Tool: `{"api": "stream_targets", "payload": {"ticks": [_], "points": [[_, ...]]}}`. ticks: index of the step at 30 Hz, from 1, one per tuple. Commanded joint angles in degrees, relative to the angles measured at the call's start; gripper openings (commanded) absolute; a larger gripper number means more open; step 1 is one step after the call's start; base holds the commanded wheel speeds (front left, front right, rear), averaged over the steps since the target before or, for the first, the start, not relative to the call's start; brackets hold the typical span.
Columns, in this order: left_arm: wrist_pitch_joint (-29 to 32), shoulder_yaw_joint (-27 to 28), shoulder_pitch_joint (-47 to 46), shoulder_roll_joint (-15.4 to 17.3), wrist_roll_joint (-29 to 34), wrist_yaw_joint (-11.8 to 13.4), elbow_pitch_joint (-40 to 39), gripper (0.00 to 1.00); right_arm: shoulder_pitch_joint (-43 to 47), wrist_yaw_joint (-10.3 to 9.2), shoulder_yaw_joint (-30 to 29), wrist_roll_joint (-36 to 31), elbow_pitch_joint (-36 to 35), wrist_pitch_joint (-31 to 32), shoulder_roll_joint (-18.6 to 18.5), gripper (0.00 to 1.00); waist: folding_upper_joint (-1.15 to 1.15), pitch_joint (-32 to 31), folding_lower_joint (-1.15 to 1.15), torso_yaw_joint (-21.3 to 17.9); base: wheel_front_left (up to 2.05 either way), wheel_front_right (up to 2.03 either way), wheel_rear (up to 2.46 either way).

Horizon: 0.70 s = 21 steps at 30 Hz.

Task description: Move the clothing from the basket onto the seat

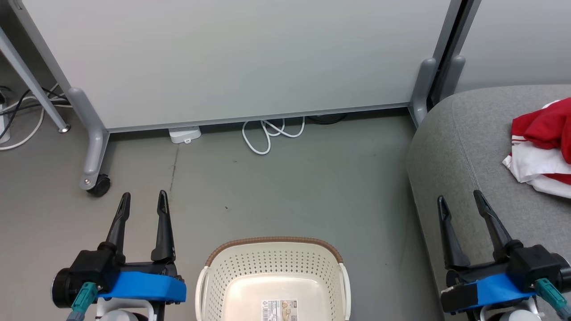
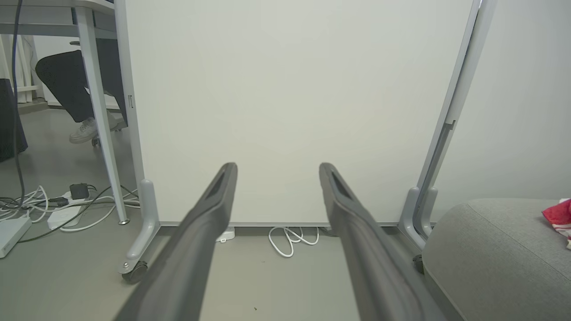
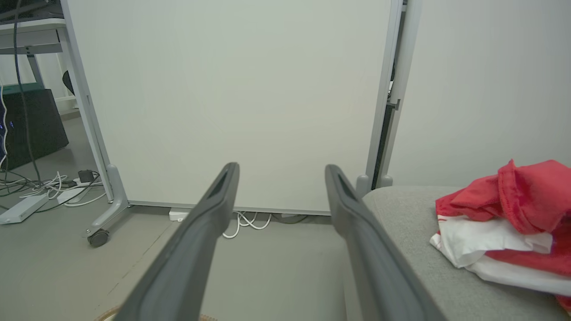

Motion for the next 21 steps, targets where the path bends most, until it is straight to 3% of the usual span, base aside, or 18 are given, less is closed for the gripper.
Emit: {"api": "stream_targets", "payload": {"ticks": [1, 21], "points": [[-0.16, 0.32, 0.47, -0.11, 0.28, -0.49, -0.02, 1.0, 1.0, 0.03, 0.01, 0.36, 0.33, -0.19, 0.15, 1.0, 0.0, -0.2, 0.0, -0.25, 0.0, 0.0, 0.0], [-0.16, -0.43, 1.2, -0.22, 1.34, -0.35, 0.79, 1.0, 1.51, 0.03, 0.5, 1.43, 2.17, -0.19, 0.15, 1.0, 0.0, -1.11, 0.0, -0.95, 0.0, 0.0, 0.0]]}}
